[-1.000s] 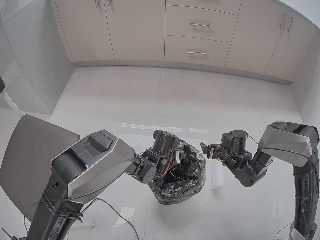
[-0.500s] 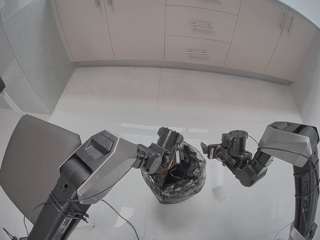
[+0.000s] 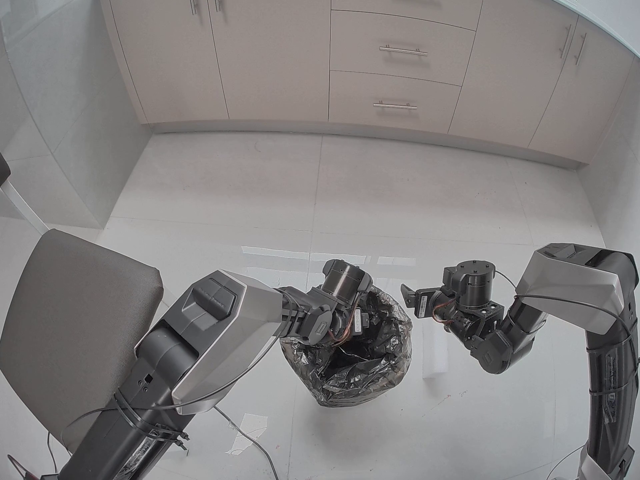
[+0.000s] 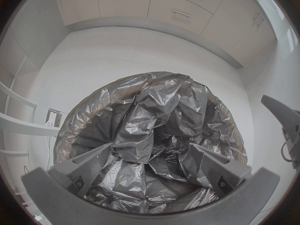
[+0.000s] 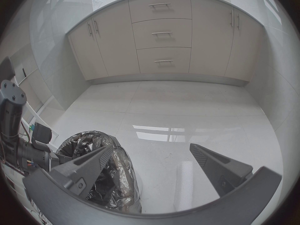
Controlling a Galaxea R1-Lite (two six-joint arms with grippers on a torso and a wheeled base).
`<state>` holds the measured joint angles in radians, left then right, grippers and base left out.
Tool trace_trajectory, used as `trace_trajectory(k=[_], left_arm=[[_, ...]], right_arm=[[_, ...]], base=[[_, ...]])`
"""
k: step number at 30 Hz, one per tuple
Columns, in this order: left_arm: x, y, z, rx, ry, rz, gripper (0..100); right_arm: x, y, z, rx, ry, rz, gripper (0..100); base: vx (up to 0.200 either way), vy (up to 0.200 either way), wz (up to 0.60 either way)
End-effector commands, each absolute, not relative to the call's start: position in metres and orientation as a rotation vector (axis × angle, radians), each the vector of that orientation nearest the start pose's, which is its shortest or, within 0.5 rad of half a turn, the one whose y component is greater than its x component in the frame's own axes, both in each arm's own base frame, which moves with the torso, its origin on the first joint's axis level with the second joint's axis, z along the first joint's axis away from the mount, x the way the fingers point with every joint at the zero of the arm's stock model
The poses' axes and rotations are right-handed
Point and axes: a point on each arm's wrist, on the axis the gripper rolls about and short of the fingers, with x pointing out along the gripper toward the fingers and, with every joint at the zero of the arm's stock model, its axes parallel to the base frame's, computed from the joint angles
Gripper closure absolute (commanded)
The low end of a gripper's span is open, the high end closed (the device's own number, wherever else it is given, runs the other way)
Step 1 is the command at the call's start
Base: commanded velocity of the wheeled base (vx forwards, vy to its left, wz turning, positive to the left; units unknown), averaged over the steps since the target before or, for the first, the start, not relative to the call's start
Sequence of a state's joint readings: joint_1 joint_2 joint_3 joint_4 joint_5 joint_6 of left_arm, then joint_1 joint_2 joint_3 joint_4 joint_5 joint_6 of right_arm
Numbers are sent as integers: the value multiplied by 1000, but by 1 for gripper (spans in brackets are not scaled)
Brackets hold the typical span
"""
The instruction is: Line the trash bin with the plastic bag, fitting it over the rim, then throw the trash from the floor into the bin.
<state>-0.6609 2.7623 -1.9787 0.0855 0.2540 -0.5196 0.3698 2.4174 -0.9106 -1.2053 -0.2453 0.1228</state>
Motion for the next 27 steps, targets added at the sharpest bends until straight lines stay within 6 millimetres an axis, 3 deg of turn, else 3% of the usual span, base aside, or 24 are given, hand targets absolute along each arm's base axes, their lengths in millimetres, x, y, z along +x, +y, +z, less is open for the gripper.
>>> trace_trajectory(k=[1,9,12,15,20,21,27], left_arm=[[416,-315,-40,-100,854,-161,0],[416,-316,-15,-161,814,-144,0],[408,-325,13,-248,779,-155,0],[402,-332,20,-262,777,-170,0],[397,-336,12,-230,799,-174,0],[398,-335,-1,-206,827,-164,0],[401,-331,-29,-124,861,-164,0]], right_arm=[[383,142,-1,30,295,105,0],[383,142,0,33,292,105,0],[383,142,0,33,292,104,0],[383,142,0,33,292,104,0],[383,142,2,36,272,106,0],[383,142,2,37,269,106,0],[383,142,1,37,270,106,0]], base=[[0,0,0],[0,0,0],[0,0,0],[0,0,0],[0,0,0],[0,0,0],[0,0,0]])
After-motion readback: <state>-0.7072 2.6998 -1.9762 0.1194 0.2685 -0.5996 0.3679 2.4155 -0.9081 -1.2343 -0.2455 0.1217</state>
